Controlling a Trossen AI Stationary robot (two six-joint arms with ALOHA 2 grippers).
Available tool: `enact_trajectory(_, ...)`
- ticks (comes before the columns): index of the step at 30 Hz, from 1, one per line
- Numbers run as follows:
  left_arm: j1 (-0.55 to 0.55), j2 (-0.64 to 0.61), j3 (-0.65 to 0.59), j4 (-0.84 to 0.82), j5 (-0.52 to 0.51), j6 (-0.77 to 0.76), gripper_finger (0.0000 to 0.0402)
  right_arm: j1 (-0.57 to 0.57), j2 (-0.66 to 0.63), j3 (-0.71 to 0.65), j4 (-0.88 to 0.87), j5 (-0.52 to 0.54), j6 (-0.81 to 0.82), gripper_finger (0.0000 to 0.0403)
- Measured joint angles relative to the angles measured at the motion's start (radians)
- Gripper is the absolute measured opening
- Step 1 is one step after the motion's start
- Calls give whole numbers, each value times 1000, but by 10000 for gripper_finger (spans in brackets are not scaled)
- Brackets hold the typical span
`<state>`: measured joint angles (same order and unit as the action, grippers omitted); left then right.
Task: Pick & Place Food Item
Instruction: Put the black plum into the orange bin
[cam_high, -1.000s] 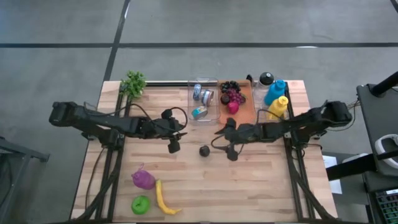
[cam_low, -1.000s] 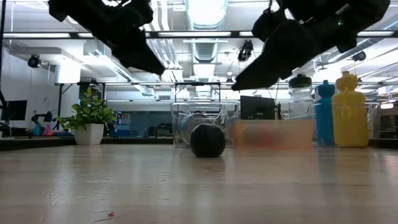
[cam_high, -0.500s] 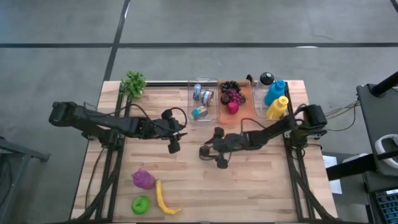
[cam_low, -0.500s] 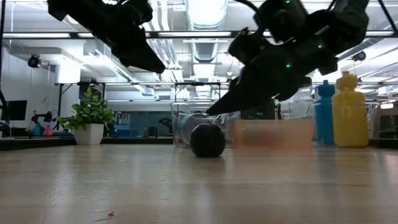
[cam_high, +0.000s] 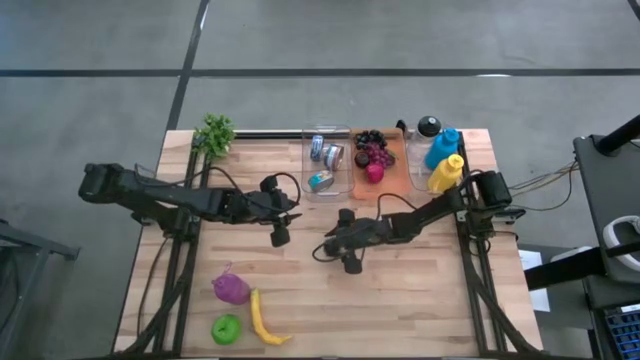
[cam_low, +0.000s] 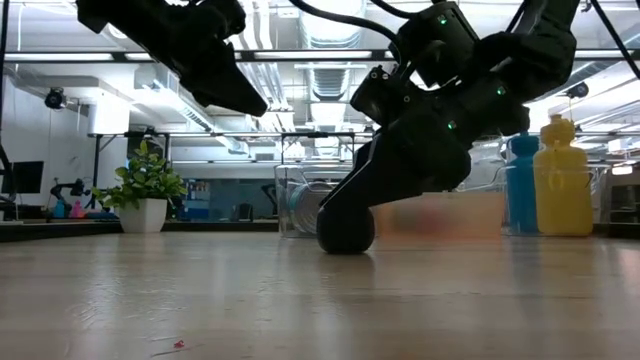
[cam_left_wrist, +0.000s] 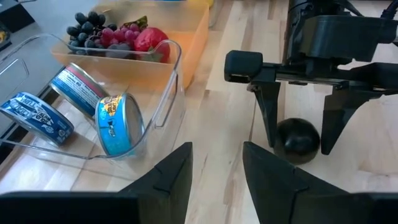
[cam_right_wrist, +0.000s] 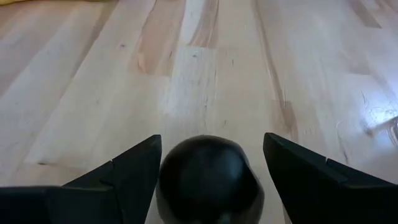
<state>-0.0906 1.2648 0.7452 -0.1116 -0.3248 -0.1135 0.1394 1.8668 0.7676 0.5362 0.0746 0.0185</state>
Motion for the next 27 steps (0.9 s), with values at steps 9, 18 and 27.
enact_trajectory(9, 0, 0, 0, 7, 0, 0, 143, 0, -2, -6, -9, 3, -4, 269)
enact_trajectory(18, 0, 0, 0, 15, 2, -12, 145, 0, -3, -20, -10, 3, -9, 267)
enact_trajectory(27, 0, 0, 0, 15, 2, -15, 141, 0, -3, -21, -14, 3, -22, 273)
